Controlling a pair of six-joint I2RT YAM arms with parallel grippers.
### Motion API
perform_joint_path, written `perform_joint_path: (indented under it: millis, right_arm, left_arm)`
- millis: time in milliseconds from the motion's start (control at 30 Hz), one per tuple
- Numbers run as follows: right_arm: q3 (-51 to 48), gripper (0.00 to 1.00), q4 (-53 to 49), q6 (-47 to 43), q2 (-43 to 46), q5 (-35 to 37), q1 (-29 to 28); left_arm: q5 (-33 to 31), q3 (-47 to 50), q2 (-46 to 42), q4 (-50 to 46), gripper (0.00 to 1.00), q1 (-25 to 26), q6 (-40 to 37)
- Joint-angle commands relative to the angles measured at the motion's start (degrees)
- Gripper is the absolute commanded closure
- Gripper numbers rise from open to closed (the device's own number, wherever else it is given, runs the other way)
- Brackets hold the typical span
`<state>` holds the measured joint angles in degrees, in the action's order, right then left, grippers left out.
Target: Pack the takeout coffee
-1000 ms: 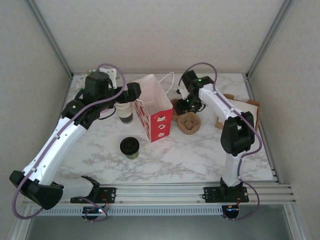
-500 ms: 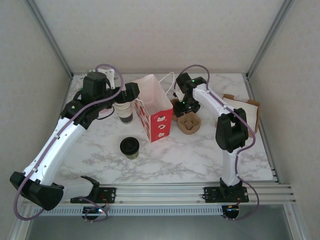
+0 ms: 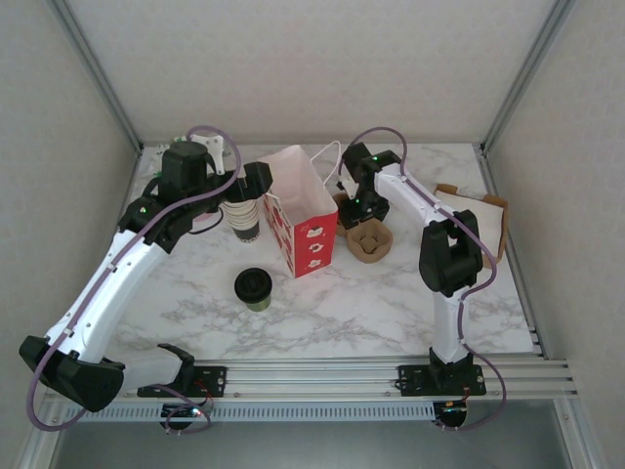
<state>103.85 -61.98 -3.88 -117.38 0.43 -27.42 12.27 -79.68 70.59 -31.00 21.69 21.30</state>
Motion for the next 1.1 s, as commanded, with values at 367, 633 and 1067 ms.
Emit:
perform_joint_path:
  millis: [367,633,1067]
  right_arm:
    - [2.05,0.5,0.14,0.54,-2.41,1.46,-0.61]
    - [2.15,0.52,0.44,0.76,-2.59,1.58,-0.77]
    - [2.05,0.55,0.58,1.15,-2.85,2.05,-0.97]
  left_arm:
    - [0.92,1.09,-1.37,1.64,0.0,-0.6,0.6]
    - [1.0,1.28,-1.44,1.74,0.0,-0.65,0.58]
    - [1.0,1.37,-1.69,1.41,0.0,-0.73,0.48]
